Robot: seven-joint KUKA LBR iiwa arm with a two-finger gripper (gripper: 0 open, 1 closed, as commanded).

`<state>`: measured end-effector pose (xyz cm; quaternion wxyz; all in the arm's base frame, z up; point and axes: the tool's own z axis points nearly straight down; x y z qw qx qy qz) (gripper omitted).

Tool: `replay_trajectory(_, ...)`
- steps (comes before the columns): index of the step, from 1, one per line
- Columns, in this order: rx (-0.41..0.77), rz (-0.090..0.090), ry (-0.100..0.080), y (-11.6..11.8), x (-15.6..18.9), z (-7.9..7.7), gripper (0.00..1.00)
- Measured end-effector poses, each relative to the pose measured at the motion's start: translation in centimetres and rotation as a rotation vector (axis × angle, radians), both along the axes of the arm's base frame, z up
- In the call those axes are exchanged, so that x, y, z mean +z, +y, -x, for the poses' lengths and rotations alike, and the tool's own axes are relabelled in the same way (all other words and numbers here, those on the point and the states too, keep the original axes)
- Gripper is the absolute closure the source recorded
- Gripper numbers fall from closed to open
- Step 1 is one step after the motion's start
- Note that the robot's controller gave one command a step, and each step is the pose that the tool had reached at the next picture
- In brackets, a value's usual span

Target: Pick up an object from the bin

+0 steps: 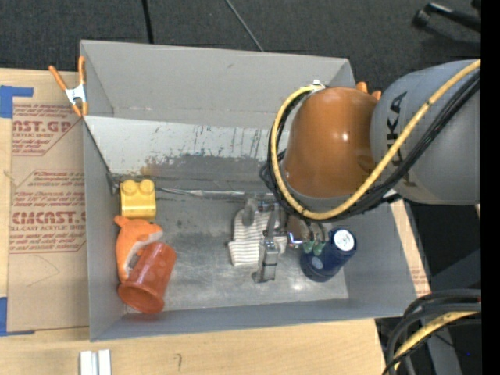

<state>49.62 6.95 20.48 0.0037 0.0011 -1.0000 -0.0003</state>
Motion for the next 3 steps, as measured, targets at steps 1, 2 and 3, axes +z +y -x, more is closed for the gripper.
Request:
replay_trajectory(1,-0.001,-0.001,-0.008,0.0,0.4,-0.2,0.0)
replay_trajectory(2,0.095,0.0,-0.013,-4.5,-6.5,-2.8,0.0)
replay_trajectory(3,0.049,-0.001,-0.01,-7.3,-13.5,-5.6,0.0)
